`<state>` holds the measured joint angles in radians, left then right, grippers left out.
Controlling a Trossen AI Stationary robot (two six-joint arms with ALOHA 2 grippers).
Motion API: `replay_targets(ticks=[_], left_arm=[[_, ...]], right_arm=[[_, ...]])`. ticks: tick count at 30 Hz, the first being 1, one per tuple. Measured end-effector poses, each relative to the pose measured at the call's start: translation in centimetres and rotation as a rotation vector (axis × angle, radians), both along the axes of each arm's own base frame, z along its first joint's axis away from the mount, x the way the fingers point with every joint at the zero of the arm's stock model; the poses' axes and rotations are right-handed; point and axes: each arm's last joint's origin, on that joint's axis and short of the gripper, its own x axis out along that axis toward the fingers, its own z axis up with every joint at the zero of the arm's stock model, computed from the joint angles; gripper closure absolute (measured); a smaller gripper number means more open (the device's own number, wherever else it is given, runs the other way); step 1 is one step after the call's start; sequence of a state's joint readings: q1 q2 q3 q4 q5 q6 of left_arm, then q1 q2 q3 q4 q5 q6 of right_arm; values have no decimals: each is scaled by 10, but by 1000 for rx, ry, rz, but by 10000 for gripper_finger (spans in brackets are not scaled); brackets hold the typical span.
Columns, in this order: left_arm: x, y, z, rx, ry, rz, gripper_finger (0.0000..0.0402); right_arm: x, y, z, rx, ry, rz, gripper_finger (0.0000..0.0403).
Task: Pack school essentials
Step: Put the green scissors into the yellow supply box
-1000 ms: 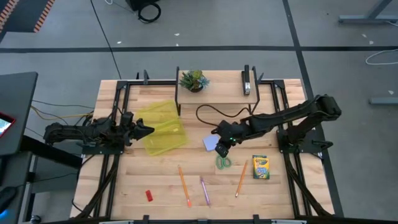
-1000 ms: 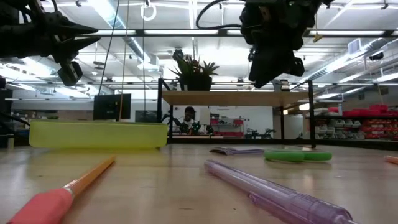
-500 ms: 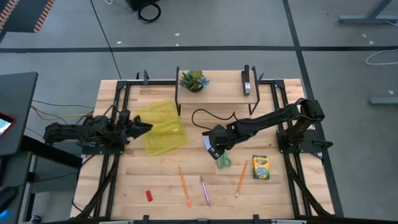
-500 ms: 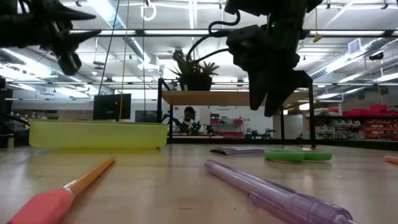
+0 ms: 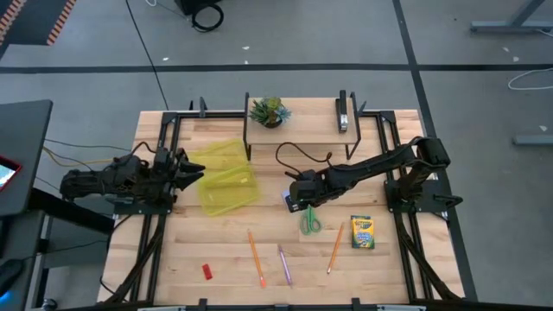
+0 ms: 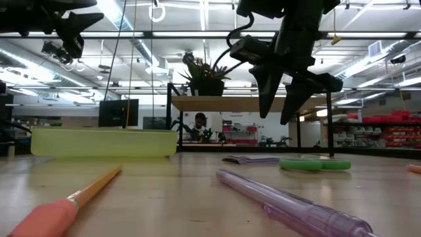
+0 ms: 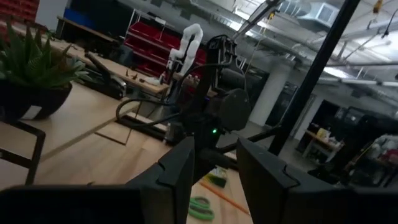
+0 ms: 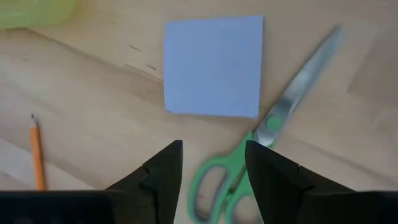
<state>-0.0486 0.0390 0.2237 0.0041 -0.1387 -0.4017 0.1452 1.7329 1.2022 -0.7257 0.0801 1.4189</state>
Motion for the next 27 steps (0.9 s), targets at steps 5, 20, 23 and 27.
replay_targets(ticks=[5, 20, 23, 27], left_arm=[[0, 0, 0, -31, -6, -7, 279], [0, 0, 0, -29, -3, -7, 281], [0, 0, 0, -29, -2, -7, 278], [0, 0, 0, -30, 0, -7, 273]], right_arm=[[2, 0, 10, 19, 29, -32, 222], [33, -2, 7, -59, 139, -20, 222], [34, -1, 3, -74, 153, -8, 218], [28, -2, -4, -107, 189, -38, 203]])
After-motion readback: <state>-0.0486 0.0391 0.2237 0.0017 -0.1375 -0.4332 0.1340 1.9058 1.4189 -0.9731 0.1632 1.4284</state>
